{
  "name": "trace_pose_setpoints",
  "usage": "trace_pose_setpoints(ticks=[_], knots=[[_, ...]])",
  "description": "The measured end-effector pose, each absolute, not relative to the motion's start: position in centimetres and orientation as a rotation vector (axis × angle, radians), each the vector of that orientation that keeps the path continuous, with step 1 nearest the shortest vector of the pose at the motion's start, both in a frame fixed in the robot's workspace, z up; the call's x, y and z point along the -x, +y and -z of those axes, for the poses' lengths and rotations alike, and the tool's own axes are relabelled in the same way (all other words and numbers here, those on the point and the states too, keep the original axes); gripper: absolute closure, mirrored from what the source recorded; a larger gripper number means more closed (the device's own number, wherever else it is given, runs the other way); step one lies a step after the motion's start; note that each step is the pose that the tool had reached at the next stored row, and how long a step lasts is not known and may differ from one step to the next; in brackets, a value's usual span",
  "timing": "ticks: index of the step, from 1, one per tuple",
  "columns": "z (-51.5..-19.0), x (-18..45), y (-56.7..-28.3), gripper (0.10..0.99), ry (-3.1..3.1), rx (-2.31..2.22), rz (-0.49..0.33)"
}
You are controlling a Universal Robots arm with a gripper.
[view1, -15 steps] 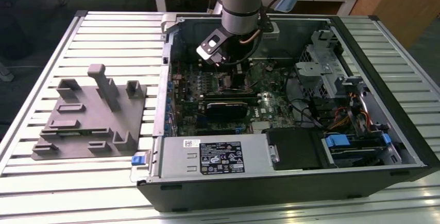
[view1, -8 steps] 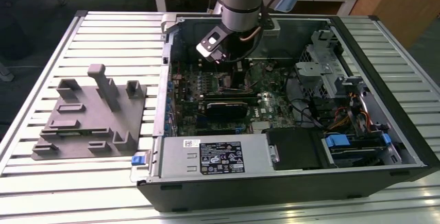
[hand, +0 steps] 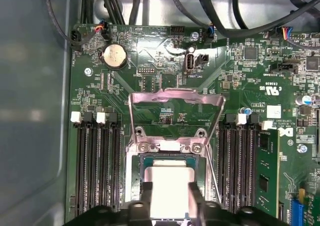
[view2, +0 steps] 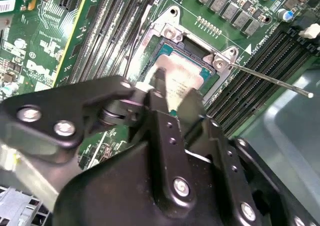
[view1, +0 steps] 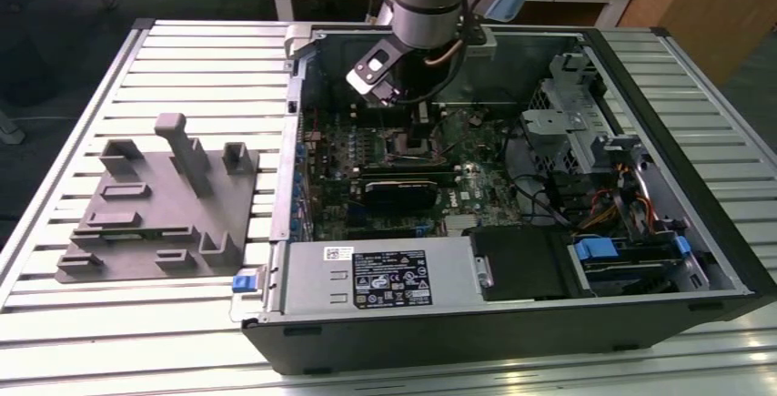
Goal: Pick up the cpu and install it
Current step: 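Place the cpu into insertion slot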
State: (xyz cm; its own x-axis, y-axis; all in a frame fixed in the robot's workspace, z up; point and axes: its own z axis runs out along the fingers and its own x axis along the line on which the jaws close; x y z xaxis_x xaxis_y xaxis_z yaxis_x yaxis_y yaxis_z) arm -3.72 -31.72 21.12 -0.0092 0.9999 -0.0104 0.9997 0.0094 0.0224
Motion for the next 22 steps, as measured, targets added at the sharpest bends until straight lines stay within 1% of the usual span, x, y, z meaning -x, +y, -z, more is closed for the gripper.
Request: trace_pose_setpoints(ticks=[1, 2, 3, 4, 7, 9, 22], knots=[[-21.17, 3.72, -31.72, 0.733, 2.215, -2.195, -0.014], [-21.22, 3.72, -31.72, 0.733, 2.215, -2.195, -0.013], [-21.25, 3.72, -31.72, 0.792, 2.215, -2.195, -0.013], [-21.27, 3.72, -31.72, 0.792, 2.215, -2.195, -0.014], [-21.32, 3.72, -31.72, 0.969, 2.215, -2.195, -0.014], [-21.38, 3.72, -31.73, 0.980, 2.215, -2.195, -0.013], [-21.67, 3.72, -31.72, 0.980, 2.215, -2.195, -0.013]])
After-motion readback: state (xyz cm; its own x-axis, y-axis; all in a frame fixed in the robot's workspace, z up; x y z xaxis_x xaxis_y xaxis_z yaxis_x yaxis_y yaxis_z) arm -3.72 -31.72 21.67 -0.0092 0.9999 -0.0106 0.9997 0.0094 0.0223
